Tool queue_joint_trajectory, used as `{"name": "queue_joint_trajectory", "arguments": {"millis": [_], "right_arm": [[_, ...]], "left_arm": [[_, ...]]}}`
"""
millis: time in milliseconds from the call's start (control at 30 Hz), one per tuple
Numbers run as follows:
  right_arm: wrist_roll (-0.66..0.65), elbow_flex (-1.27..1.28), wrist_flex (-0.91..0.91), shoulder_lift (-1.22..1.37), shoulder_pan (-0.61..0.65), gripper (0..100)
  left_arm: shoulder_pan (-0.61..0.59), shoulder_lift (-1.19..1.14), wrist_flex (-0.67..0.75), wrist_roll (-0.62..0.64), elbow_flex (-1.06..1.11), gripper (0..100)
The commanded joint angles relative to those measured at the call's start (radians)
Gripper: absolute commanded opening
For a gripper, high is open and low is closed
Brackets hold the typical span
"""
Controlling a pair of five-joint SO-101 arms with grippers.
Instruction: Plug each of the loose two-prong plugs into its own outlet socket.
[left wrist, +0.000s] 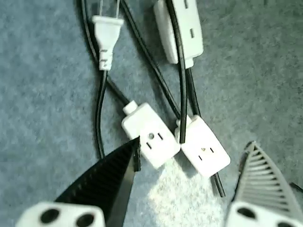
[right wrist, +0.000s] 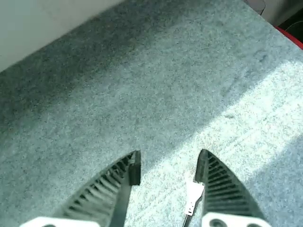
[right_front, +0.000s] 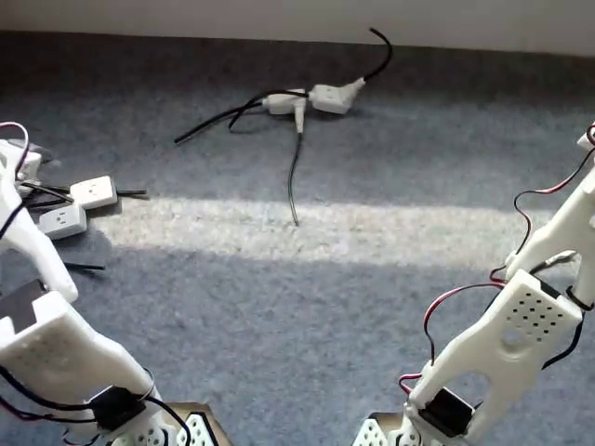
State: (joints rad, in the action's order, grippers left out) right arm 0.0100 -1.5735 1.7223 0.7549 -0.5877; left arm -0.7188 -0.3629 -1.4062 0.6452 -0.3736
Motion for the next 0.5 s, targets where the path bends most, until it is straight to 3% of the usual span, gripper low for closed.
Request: {"name": "queue_joint_trajectory", "arguments": {"millis": [0, 233, 467], "right_arm": [[-0.012, -0.031, 0.039, -0.061, -0.001, 19.5], [-0.060, -0.038, 0.039, -0.062, -0.008, 19.5], [-0.089, -0.031, 0.038, -0.061, -0.013, 19.5]], "left_arm": [[-0.030, -0.140, 0.213, -0.055, -0.035, 34], [-0.024, -0.298, 0.250, -0.397, -0.068, 34], [-0.021, -0.320, 0.238, -0.591, -0.085, 33]]}}
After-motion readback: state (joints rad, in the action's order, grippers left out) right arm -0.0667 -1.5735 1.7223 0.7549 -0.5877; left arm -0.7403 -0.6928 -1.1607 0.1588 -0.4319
